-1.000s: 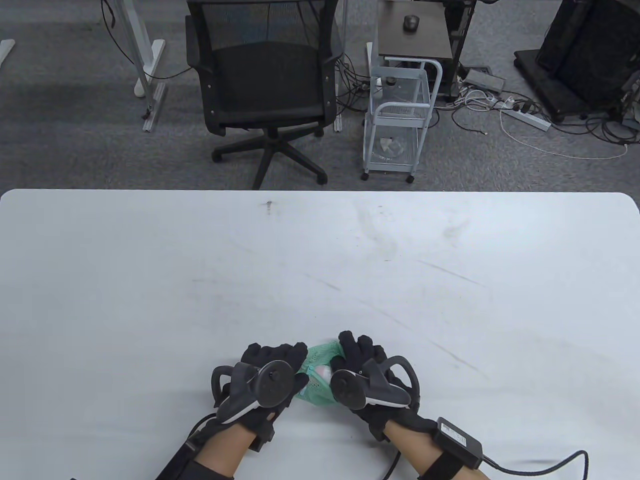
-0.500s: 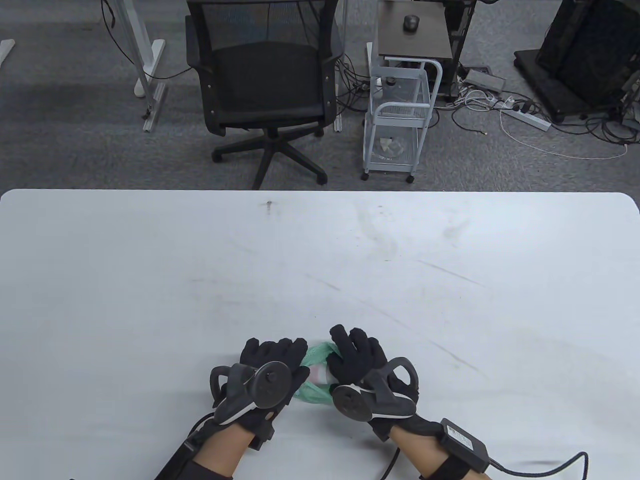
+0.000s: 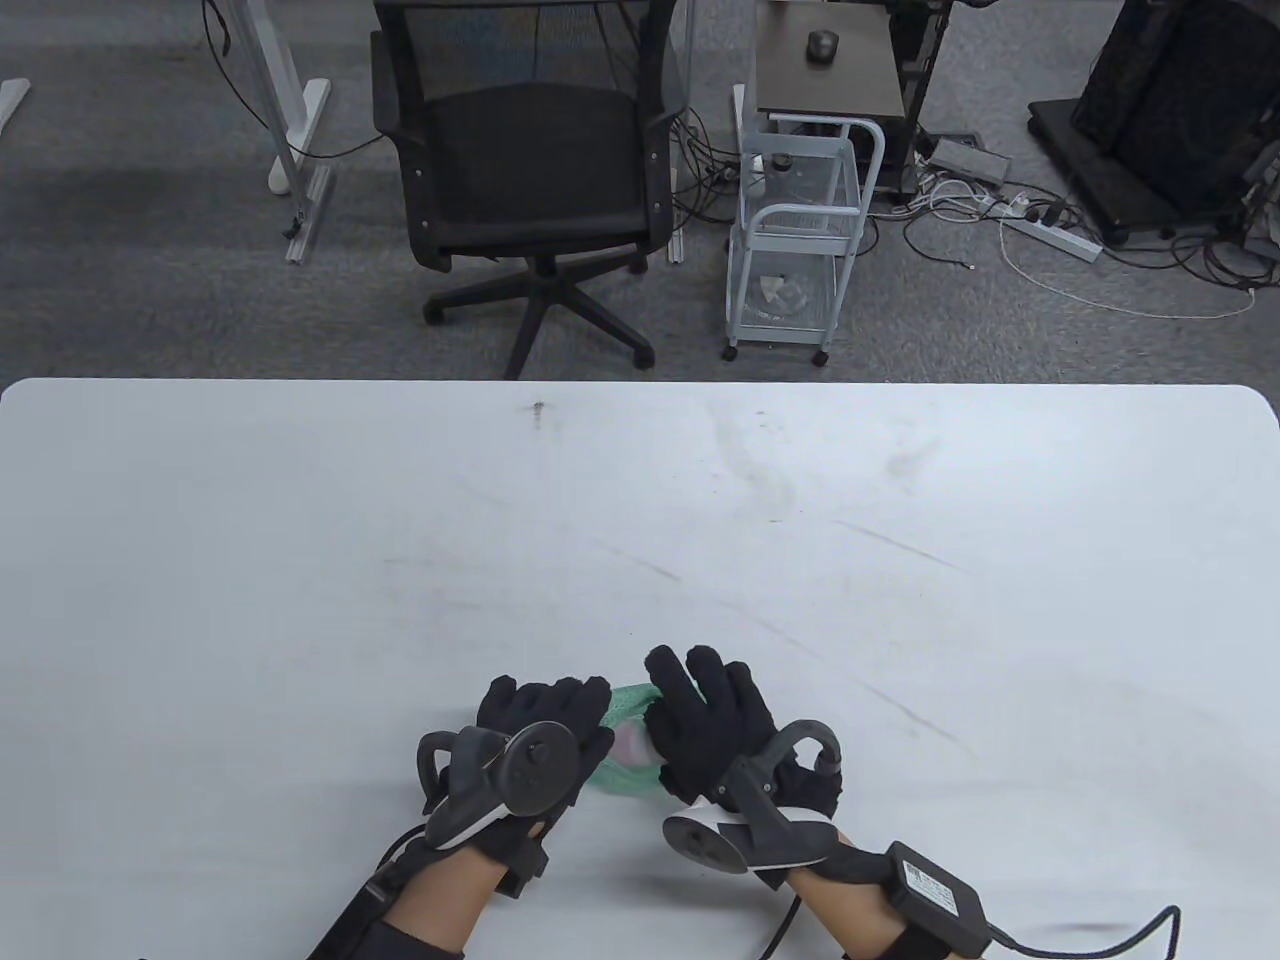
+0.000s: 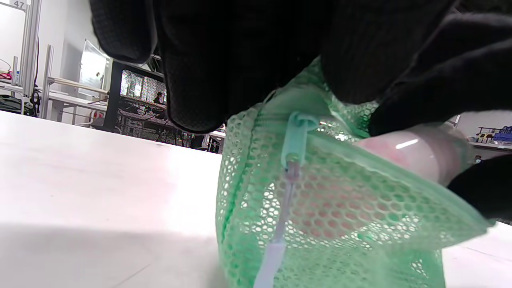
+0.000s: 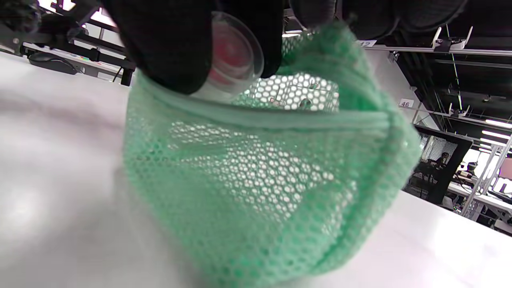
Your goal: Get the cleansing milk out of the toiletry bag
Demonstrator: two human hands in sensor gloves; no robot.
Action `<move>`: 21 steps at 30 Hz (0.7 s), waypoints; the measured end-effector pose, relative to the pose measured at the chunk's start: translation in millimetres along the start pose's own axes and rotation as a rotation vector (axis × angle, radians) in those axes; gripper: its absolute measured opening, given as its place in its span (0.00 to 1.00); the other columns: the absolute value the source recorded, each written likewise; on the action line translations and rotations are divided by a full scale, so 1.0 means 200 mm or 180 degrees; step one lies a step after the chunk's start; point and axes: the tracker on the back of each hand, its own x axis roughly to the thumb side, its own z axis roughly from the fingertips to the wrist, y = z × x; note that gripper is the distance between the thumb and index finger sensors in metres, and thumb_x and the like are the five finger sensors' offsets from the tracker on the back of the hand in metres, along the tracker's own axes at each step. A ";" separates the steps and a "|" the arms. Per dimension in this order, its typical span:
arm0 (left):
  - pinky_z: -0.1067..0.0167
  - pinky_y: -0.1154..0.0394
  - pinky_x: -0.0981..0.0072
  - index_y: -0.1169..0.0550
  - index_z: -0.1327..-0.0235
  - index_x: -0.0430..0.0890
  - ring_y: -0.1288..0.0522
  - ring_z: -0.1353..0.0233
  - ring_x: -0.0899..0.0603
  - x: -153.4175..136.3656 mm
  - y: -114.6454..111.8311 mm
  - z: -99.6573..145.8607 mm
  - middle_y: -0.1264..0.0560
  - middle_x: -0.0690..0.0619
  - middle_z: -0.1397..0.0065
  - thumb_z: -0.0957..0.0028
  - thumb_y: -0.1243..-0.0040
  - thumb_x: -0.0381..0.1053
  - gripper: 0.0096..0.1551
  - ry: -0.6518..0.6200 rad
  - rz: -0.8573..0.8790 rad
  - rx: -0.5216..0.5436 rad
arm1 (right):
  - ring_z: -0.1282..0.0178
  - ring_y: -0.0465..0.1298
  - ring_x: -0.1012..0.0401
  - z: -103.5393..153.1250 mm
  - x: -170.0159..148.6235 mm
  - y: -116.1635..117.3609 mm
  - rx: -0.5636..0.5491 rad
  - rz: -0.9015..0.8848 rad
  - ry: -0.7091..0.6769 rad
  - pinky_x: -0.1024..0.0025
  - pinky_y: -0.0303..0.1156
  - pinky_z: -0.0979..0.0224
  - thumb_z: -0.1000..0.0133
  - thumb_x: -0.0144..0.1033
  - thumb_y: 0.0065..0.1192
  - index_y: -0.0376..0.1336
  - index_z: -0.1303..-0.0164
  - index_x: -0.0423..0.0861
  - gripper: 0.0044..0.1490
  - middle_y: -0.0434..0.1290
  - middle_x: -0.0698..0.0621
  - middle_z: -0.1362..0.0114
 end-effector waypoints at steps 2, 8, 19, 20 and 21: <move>0.28 0.32 0.33 0.17 0.34 0.54 0.16 0.33 0.35 0.00 0.00 0.00 0.15 0.49 0.30 0.48 0.31 0.58 0.27 0.0016 -0.0020 0.0015 | 0.22 0.57 0.22 0.00 0.01 -0.02 -0.0034 0.0053 -0.0020 0.26 0.59 0.26 0.46 0.46 0.77 0.68 0.28 0.37 0.40 0.49 0.29 0.10; 0.29 0.31 0.34 0.16 0.37 0.53 0.14 0.35 0.36 -0.02 0.01 0.00 0.14 0.49 0.32 0.48 0.31 0.57 0.25 0.0094 -0.0065 0.0050 | 0.22 0.57 0.23 0.02 0.00 -0.05 -0.0116 0.0096 -0.0006 0.26 0.59 0.26 0.46 0.46 0.77 0.68 0.28 0.38 0.41 0.49 0.29 0.10; 0.30 0.30 0.34 0.15 0.38 0.53 0.14 0.36 0.36 -0.07 0.02 -0.01 0.13 0.49 0.33 0.48 0.31 0.56 0.25 0.0214 -0.0064 0.0106 | 0.22 0.57 0.23 0.07 -0.07 -0.12 -0.0308 -0.0105 0.0129 0.26 0.59 0.27 0.46 0.46 0.77 0.68 0.28 0.38 0.40 0.50 0.29 0.10; 0.30 0.30 0.34 0.15 0.38 0.53 0.14 0.37 0.35 -0.07 0.02 -0.01 0.13 0.47 0.33 0.48 0.31 0.56 0.25 0.0223 -0.0053 0.0105 | 0.22 0.58 0.23 0.08 -0.08 -0.12 -0.0327 -0.0127 0.0149 0.26 0.59 0.26 0.46 0.46 0.77 0.68 0.28 0.38 0.40 0.50 0.29 0.10; 0.30 0.30 0.34 0.15 0.38 0.53 0.14 0.37 0.36 -0.07 0.03 -0.01 0.13 0.47 0.33 0.48 0.31 0.56 0.25 0.0227 -0.0055 0.0108 | 0.22 0.57 0.23 0.08 -0.08 -0.13 -0.0337 -0.0143 0.0163 0.26 0.59 0.26 0.46 0.47 0.77 0.68 0.28 0.38 0.40 0.50 0.29 0.11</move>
